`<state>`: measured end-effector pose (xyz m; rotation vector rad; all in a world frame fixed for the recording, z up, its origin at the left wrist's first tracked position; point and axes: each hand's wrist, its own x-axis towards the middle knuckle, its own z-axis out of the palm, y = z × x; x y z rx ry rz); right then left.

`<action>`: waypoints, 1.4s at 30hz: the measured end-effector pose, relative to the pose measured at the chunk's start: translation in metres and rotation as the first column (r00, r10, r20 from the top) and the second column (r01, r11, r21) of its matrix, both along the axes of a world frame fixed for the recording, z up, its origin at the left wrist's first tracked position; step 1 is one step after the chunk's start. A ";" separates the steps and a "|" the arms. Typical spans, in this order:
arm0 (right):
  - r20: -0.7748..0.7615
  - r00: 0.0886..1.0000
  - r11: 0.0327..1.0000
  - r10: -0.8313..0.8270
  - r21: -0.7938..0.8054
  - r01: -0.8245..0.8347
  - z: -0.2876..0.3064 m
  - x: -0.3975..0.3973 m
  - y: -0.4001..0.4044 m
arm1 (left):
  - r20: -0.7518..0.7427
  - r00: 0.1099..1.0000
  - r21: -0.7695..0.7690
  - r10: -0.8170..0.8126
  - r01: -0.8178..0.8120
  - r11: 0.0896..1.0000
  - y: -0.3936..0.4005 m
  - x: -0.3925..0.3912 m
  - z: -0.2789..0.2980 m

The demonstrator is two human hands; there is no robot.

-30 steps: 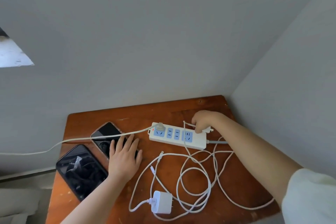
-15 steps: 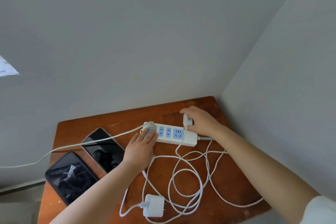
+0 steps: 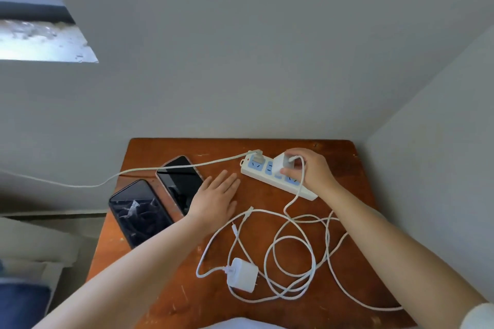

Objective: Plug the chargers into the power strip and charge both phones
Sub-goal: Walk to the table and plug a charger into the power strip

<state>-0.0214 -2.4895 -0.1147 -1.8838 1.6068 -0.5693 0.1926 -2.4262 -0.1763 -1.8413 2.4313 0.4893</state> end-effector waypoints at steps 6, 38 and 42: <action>-0.058 0.998 0.998 -0.001 0.067 0.005 0.005 0.009 -0.007 | -0.029 0.987 -0.017 0.156 -0.156 0.988 0.024 0.036 -0.019; -0.505 0.853 0.987 0.130 -0.019 -0.161 0.016 0.050 -0.005 | -0.072 0.986 -0.107 0.150 -0.157 0.982 0.029 0.038 -0.031; -0.510 0.848 0.988 0.144 0.030 -0.150 0.017 0.048 -0.006 | -0.078 0.986 -0.112 0.146 -0.154 0.982 0.030 0.038 -0.032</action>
